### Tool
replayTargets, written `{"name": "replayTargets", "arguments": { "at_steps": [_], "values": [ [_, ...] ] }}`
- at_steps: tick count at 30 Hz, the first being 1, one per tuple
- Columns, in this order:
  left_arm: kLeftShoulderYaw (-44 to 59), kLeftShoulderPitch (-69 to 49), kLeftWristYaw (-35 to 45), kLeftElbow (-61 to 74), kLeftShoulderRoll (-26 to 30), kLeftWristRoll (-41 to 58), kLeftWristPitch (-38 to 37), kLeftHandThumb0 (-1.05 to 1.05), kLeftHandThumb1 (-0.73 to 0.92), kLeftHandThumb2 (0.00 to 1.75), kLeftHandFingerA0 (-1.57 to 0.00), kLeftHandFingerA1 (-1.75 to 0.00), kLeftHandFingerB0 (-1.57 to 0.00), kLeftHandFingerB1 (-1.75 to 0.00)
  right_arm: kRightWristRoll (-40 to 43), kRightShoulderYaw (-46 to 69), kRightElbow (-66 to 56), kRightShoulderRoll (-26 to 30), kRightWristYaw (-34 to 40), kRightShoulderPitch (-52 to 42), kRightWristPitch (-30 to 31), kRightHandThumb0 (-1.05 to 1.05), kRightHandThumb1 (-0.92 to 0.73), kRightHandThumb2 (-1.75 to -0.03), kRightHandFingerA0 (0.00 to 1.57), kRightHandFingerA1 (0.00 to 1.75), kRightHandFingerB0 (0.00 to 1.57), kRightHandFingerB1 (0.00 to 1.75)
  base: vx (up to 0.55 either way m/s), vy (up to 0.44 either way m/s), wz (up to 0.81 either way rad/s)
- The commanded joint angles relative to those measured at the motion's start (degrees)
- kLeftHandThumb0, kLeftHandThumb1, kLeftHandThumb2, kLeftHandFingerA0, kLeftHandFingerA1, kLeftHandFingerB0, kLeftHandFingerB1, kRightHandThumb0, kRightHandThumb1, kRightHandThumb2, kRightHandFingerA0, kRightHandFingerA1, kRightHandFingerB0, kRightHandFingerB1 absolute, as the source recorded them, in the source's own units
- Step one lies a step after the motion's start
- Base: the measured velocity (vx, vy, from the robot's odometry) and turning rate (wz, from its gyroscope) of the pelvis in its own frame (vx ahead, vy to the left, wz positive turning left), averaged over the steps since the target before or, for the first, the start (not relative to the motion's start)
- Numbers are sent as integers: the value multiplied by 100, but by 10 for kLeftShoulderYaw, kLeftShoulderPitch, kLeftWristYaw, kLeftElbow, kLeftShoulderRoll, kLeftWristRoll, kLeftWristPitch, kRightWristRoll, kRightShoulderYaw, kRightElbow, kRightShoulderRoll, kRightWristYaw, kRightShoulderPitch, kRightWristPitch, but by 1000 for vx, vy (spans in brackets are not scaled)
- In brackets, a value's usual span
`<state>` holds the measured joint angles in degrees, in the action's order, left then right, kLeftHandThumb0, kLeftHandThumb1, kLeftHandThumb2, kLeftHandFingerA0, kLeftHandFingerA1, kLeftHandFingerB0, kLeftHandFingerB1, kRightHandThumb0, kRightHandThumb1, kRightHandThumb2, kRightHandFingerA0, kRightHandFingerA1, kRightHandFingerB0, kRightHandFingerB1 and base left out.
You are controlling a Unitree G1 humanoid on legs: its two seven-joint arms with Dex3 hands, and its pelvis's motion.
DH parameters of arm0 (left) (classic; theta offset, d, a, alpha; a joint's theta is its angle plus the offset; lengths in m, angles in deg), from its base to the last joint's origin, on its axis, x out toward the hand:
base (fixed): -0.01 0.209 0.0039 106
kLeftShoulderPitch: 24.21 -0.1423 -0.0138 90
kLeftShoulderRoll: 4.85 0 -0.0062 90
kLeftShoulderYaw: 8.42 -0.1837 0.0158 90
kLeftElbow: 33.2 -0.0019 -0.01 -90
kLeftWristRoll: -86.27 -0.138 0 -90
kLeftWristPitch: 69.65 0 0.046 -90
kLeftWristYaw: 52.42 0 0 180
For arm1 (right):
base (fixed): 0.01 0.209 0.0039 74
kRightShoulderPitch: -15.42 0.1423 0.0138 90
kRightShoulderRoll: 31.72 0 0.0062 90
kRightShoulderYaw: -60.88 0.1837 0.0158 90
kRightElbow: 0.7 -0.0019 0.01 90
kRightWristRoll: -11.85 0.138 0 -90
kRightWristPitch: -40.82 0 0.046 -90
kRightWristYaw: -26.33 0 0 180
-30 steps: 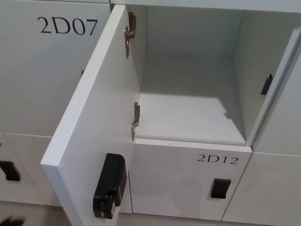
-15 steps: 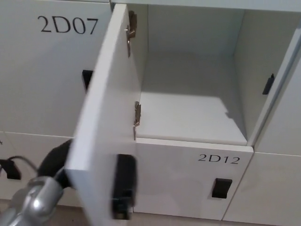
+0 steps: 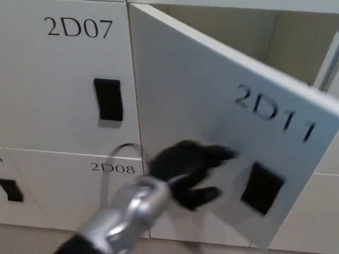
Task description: The robot uses its left hand to push the door of an open cabinet towards the right and closes it
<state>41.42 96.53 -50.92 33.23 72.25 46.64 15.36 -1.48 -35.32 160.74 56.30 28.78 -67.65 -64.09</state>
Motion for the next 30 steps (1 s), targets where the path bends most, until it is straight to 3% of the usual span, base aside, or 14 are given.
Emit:
{"name": "replayTargets", "arguments": {
  "at_steps": [1,3,4,7,8,9,10,13,15,16,17,20,21,30],
  "values": [
    [-91,121,22,-41,-173,-77,45,-80,91,74,-21,-31,-15,-27,-3,-2,-7,4,0,11,2,-56,-91,-67,31,37,24,31,0,0,0],
    [-115,125,27,-33,-202,-81,40,-82,92,75,-20,-31,-13,-28,8,6,-7,6,-23,14,-25,-55,-89,-66,31,35,26,31,0,0,0],
    [-126,123,29,-25,-208,-82,35,-84,92,77,-19,-33,-12,-28,16,12,-7,11,-43,15,-40,-63,-74,-103,33,49,32,48,0,0,0],
    [-133,121,27,-23,-211,-80,34,-84,92,77,-19,-33,-12,-28,21,16,-8,16,-59,16,-45,-63,-74,-103,33,49,32,48,0,0,0],
    [-139,100,28,-14,-192,-78,30,-75,92,73,-20,-32,-14,-27,12,10,-7,21,-49,18,-44,-57,-79,-65,42,35,49,37,21,2,-8],
    [-147,75,30,-4,-168,-75,26,-75,92,73,-20,-32,-14,-27,0,4,-6,27,-38,19,-42,-57,-79,-65,42,35,49,37,0,0,0],
    [-150,52,41,8,-141,-76,36,-35,56,113,0,-49,0,-49,-1,4,-6,30,-39,16,-52,-61,-72,-101,35,50,32,47,0,0,0],
    [-131,-3,62,43,-67,-68,44,-34,58,113,0,-49,0,-48,12,15,-2,29,-46,18,-45,-58,-67,-102,35,52,19,44,0,0,0],
    [-116,-28,61,56,-34,-66,46,-69,91,71,-19,-31,-14,-26,14,18,-2,29,-45,21,-44,-59,-85,-65,31,34,24,29,0,0,0],
    [-113,-33,62,58,-30,-66,47,-69,91,71,-19,-31,-14,-26,13,18,-2,29,-43,22,-45,-59,-85,-65,31,34,24,29,0,0,0],
    [-100,-50,61,60,-1,-59,37,-33,59,114,0,-49,0,-49,8,15,0,28,-39,27,-30,-59,-90,-66,29,36,22,30,0,0,0],
    [-80,-75,62,64,38,-50,21,-33,59,114,0,-49,0,-49,1,11,2,26,-32,35,-6,-59,-90,-66,29,36,22,30,0,0,0],
    [-55,-104,50,61,69,-33,10,-69,92,72,-20,-32,-16,-27,1,11,3,26,-35,36,-5,-55,-92,-67,30,38,23,32,0,0,0],
    [160,-297,-42,16,206,104,-85,-61,88,68,-33,-34,-26,-30,-2,5,-1,23,-31,31,-1,-53,-91,-67,32,38,25,32,0,0,0]
  ]
}}
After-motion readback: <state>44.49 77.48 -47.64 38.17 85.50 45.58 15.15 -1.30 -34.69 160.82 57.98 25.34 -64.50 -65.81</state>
